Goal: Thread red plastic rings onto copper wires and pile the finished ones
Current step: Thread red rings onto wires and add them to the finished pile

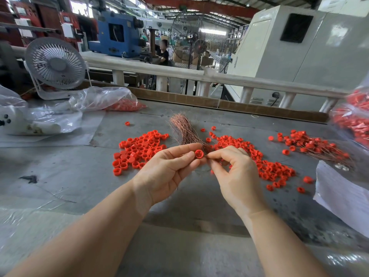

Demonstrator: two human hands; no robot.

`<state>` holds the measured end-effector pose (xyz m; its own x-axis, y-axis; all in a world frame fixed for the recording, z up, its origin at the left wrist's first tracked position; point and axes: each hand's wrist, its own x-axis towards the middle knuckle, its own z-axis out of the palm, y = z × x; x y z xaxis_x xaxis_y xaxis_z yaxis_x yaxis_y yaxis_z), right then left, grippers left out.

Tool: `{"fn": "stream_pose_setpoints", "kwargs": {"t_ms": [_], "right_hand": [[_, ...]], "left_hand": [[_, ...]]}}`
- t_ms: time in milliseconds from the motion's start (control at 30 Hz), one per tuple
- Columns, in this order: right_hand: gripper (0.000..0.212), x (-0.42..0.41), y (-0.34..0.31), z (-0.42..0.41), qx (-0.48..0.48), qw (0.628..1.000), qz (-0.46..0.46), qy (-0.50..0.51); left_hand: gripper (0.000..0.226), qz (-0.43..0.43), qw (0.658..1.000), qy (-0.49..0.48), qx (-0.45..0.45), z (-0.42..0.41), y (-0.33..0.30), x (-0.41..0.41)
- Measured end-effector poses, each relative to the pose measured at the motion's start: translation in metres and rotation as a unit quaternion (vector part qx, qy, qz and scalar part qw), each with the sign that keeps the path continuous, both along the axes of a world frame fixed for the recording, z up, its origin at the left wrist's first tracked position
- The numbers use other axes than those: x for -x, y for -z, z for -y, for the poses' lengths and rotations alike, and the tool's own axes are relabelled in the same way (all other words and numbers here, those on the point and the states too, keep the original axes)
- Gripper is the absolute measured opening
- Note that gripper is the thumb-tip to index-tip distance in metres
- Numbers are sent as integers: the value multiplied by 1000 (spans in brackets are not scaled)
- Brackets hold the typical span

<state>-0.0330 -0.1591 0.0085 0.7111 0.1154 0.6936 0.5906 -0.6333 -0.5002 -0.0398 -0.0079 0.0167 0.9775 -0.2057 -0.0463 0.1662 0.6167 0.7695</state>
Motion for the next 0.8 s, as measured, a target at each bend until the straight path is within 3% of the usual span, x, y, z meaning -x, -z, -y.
{"fn": "stream_pose_setpoints", "kwargs": {"t_ms": [367, 567, 800], "right_hand": [[15, 0, -1, 0, -64, 994, -68, -55], [29, 3, -3, -3, -113, 977, -136, -121], [18, 4, -5, -4, -130, 974, -145, -119]], "left_hand": [[23, 0, 1000, 18, 9, 0, -1, 2], [23, -3, 999, 28, 20, 0, -1, 3], [21, -2, 999, 29, 33, -1, -2, 3]]}}
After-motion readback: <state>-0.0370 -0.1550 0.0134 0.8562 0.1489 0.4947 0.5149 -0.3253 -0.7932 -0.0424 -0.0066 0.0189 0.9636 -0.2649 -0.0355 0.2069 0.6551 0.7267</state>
